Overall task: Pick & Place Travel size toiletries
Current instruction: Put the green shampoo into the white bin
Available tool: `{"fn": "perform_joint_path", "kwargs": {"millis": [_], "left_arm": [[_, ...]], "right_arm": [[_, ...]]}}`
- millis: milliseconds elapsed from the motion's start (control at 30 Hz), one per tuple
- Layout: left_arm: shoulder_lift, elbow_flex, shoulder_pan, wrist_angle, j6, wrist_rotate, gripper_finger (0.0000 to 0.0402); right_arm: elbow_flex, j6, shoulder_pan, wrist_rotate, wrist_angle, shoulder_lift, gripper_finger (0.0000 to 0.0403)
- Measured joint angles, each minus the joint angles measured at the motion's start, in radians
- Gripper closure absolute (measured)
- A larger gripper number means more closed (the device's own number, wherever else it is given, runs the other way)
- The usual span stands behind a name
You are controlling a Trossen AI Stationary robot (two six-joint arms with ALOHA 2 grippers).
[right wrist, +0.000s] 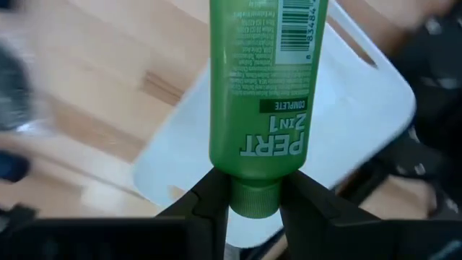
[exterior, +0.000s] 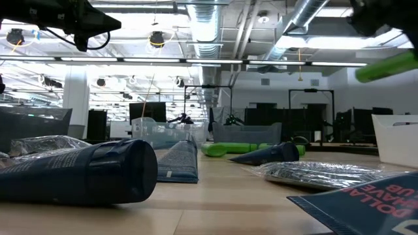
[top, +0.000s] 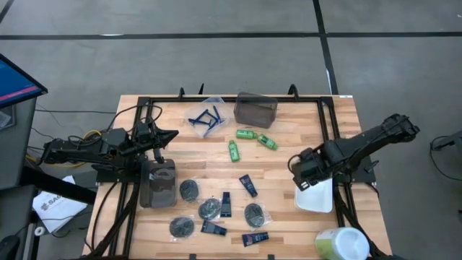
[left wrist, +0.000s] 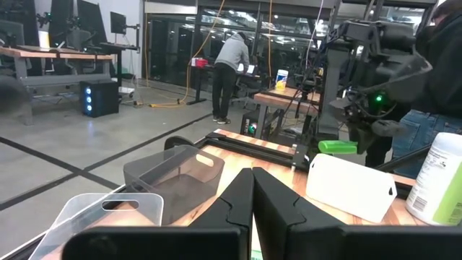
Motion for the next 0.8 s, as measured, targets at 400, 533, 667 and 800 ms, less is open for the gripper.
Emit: {"fn": "perform_joint_path", "kwargs": {"millis": [400, 533, 667, 800], "left_arm": [[0.000, 0.000, 0.000, 0.000, 0.000, 0.000, 0.0402], [0.000, 0.000, 0.000, 0.000, 0.000, 0.000, 0.0402], [0.000, 0.000, 0.000, 0.000, 0.000, 0.000, 0.0402], [0.000, 0.000, 0.000, 0.000, 0.000, 0.000, 0.0402]], "right_arm": [[-0.044, 0.327, 0.111, -0.024, -0.007, 0.007, 0.0314], [-0.093, 0.390, 0.128, -0.022, 0.038, 0.017, 0.0314], [-0.144, 0.403, 0.127, -0.023, 0.134, 0.041, 0.0314], [-0.183, 0.403, 0.124, -0.023, 0.176, 0.083, 0.0314]]}}
